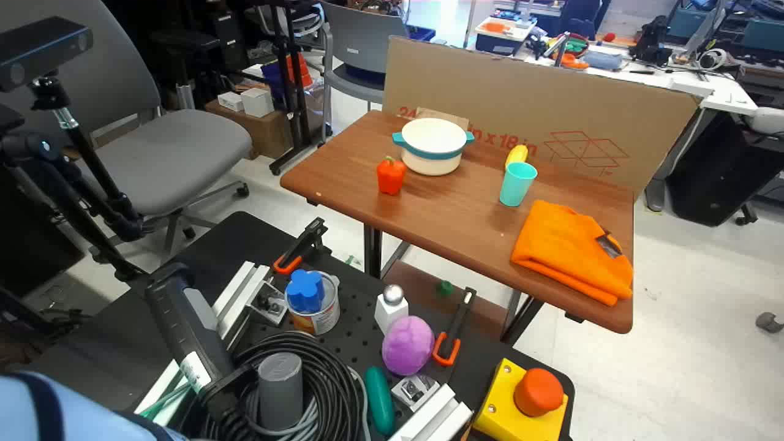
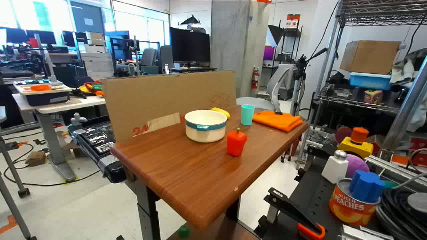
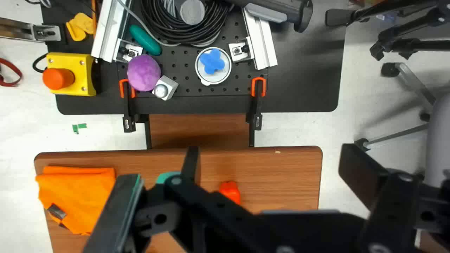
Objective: Put the orange cup inside the pot
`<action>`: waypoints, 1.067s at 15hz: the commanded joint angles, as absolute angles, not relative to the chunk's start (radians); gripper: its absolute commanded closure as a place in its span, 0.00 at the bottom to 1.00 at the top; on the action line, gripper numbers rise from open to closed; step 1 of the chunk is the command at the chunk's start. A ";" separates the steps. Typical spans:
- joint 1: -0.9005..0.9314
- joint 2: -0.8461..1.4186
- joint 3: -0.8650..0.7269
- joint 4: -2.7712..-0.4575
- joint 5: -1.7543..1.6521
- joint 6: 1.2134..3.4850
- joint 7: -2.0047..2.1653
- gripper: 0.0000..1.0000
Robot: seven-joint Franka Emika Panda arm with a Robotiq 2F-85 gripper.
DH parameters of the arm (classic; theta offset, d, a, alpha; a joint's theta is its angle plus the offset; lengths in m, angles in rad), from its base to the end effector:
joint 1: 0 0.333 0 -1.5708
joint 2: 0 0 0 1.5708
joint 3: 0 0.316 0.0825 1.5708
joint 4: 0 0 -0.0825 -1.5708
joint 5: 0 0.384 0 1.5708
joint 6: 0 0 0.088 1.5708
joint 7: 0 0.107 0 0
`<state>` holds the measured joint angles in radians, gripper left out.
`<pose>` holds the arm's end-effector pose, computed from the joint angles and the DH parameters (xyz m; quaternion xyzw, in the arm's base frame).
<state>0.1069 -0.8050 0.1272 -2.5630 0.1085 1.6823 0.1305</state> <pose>0.2917 0.0845 0.5054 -0.9989 -0.0224 0.0401 0.0014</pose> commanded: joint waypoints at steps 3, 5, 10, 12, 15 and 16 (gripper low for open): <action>0.101 -0.805 0.131 -2.560 0.111 1.680 0.127 0.00; 0.101 -0.805 0.131 -2.560 0.111 1.680 0.127 0.00; 0.101 -0.805 0.131 -2.560 0.111 1.680 0.127 0.00; 0.101 -0.805 0.131 -2.560 0.111 1.680 0.127 0.00; 0.096 -0.781 0.138 -2.553 0.102 1.688 0.133 0.00; 0.089 -0.735 0.142 -2.534 0.102 1.703 0.144 0.00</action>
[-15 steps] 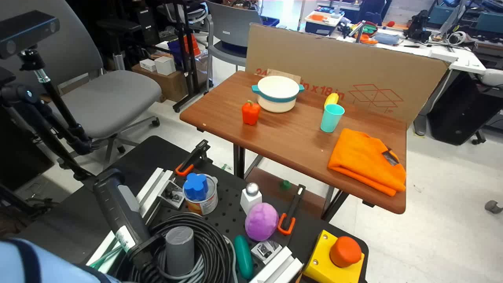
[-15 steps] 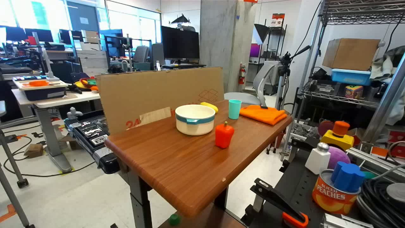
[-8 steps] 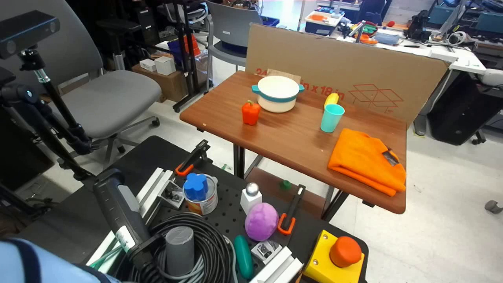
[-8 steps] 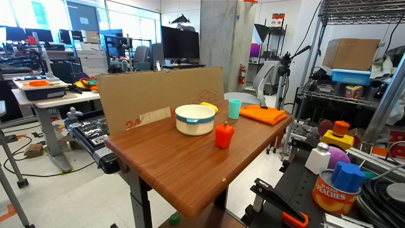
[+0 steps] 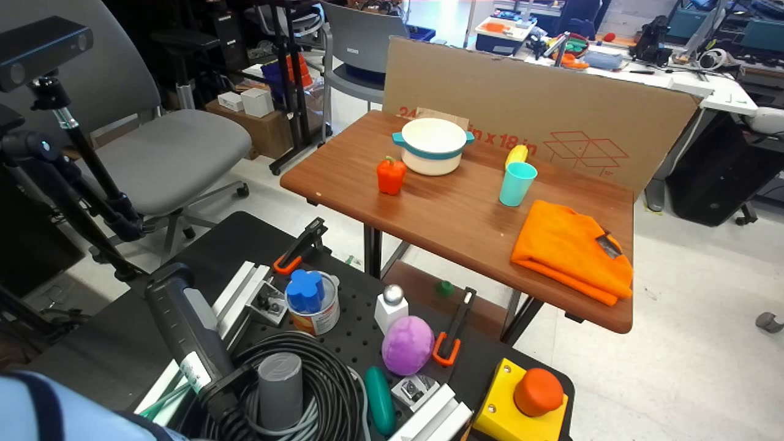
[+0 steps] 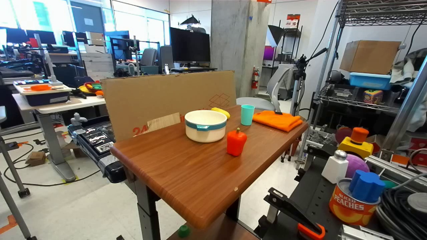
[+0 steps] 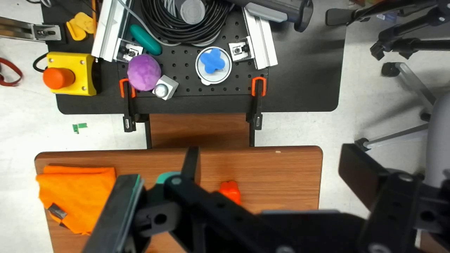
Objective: Put the orange cup inside the pot
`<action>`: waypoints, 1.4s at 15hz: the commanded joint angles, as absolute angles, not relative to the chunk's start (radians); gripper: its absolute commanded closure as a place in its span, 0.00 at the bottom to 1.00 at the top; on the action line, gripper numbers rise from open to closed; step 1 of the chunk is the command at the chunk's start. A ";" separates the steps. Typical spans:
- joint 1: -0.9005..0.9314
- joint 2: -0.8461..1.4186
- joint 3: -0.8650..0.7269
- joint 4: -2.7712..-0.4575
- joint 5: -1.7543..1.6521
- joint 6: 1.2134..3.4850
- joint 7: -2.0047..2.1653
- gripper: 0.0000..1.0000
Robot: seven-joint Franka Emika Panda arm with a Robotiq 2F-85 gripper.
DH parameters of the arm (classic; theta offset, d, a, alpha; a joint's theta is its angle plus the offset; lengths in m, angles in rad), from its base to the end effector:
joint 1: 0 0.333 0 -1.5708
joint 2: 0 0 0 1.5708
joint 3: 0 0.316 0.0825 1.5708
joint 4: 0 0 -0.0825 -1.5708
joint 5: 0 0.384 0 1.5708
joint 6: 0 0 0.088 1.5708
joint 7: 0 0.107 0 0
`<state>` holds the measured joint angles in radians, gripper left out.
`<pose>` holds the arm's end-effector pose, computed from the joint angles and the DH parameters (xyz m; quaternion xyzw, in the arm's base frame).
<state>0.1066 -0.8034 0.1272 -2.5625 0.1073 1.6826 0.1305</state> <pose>0.2921 0.0844 0.5052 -0.9989 -0.0224 0.0405 0.0008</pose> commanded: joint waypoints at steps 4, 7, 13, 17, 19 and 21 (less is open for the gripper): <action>0.069 -0.567 0.145 -2.441 0.093 1.773 0.167 0.00; 0.057 -0.425 0.141 -2.346 0.065 1.824 0.172 0.00; 0.065 -0.120 0.153 -2.148 -0.033 1.909 0.220 0.00; 0.083 0.004 0.146 -2.103 -0.128 1.974 0.247 0.00; 0.090 0.046 0.138 -2.104 -0.153 1.995 0.238 0.00; 0.094 0.071 0.134 -2.121 -0.171 2.025 0.225 0.00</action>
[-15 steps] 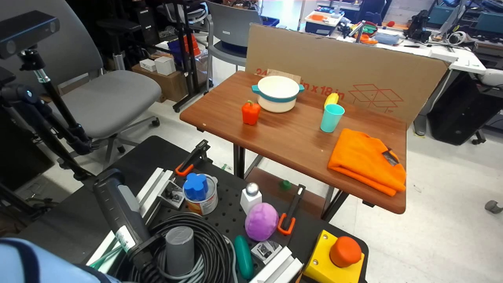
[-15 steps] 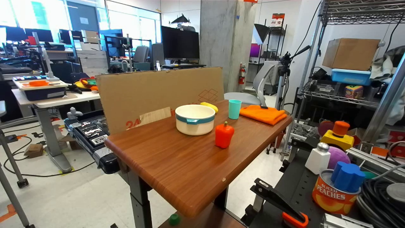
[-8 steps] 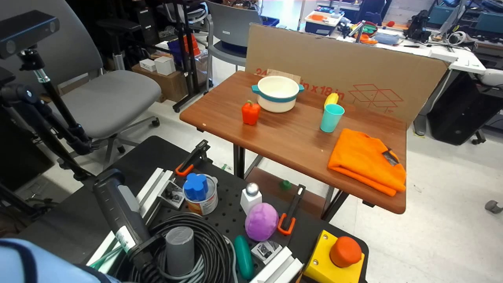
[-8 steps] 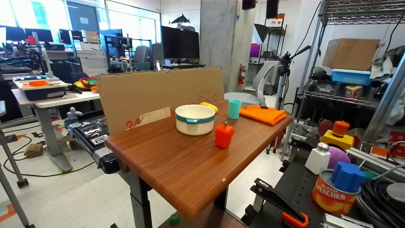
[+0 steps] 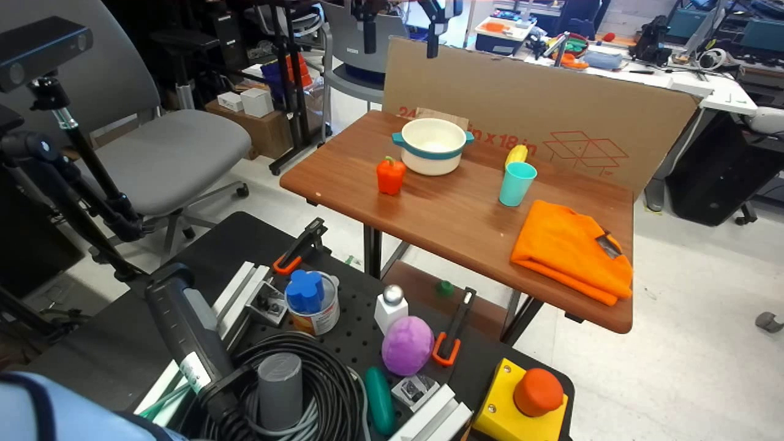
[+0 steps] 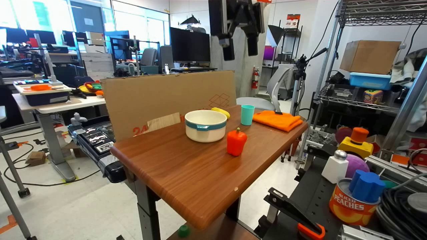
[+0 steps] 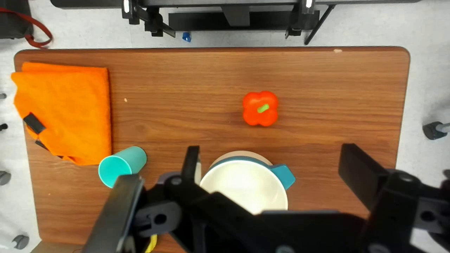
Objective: Put the orange cup inside the pot
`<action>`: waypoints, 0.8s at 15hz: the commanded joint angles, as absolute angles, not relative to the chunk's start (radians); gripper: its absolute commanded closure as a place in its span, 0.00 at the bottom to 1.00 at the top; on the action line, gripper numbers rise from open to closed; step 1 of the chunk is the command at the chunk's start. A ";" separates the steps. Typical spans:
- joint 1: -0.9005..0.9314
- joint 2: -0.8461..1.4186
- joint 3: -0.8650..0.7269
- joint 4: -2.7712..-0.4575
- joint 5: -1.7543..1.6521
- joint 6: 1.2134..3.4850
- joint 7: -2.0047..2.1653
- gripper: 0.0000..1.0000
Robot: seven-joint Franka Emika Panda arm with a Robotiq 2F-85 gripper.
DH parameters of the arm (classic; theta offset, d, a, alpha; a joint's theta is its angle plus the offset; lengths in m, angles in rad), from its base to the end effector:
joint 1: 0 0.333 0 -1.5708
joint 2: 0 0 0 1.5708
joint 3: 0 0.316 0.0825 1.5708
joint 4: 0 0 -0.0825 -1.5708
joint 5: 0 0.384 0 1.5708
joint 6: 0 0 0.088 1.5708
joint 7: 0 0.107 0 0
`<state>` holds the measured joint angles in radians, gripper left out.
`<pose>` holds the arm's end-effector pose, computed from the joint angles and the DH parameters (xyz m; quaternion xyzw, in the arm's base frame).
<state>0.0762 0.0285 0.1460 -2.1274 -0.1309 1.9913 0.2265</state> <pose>0.5156 0.1080 0.3838 0.9947 0.0295 -0.0675 0.0721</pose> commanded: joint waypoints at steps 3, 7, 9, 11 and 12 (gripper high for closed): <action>0.094 0.098 0.128 -2.158 -0.140 2.097 0.195 0.00; 0.093 0.158 0.120 -2.190 -0.119 2.245 0.216 0.00; 0.093 0.197 0.114 -2.198 -0.106 2.316 0.223 0.00; 0.096 0.224 0.105 -2.213 -0.110 2.369 0.229 0.00; 0.098 0.235 0.101 -2.223 -0.116 2.387 0.227 0.00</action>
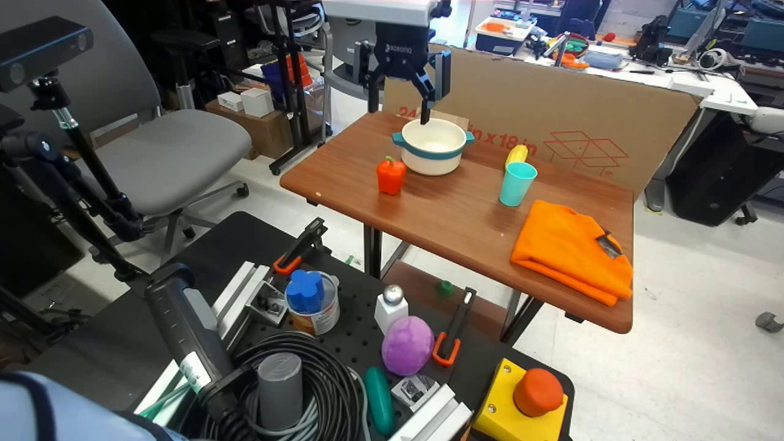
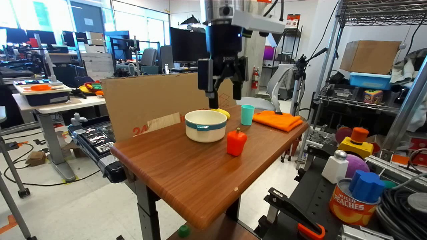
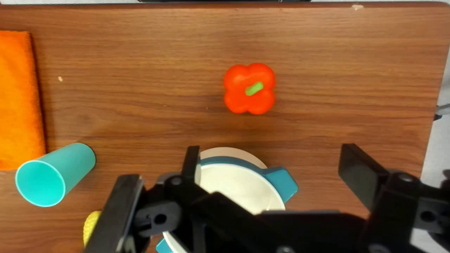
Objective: Put the orange cup inside the pot
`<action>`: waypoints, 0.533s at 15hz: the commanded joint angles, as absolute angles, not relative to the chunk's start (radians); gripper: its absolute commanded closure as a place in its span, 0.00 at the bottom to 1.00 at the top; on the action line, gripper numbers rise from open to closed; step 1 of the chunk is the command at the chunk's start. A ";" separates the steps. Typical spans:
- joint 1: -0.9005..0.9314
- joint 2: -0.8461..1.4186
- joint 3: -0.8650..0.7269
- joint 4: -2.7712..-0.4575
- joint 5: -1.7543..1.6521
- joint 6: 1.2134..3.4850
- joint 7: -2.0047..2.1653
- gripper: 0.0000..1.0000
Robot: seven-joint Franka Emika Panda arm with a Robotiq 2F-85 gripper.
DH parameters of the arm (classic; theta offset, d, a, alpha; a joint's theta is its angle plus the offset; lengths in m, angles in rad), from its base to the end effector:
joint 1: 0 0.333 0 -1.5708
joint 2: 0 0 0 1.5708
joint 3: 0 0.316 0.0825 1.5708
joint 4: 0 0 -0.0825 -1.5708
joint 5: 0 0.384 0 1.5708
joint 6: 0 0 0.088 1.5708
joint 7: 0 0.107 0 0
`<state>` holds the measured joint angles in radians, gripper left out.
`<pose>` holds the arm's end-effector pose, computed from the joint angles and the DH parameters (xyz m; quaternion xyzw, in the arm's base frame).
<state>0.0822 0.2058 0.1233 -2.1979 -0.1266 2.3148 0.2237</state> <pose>0.5321 0.1083 0.2833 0.9979 0.0350 -0.0353 0.0405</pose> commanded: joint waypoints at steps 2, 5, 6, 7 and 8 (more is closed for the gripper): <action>0.101 0.248 0.094 -2.246 -0.124 2.404 0.225 0.00; 0.108 0.258 0.085 -2.274 -0.138 2.393 0.232 0.00; 0.109 0.260 0.084 -2.283 -0.141 2.395 0.229 0.00; 0.111 0.262 0.081 -2.291 -0.147 2.399 0.231 0.00; 0.113 0.268 0.078 -2.293 -0.151 2.401 0.233 0.00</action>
<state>0.0876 0.2685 0.1036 -2.2624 -0.1317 2.3717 0.2245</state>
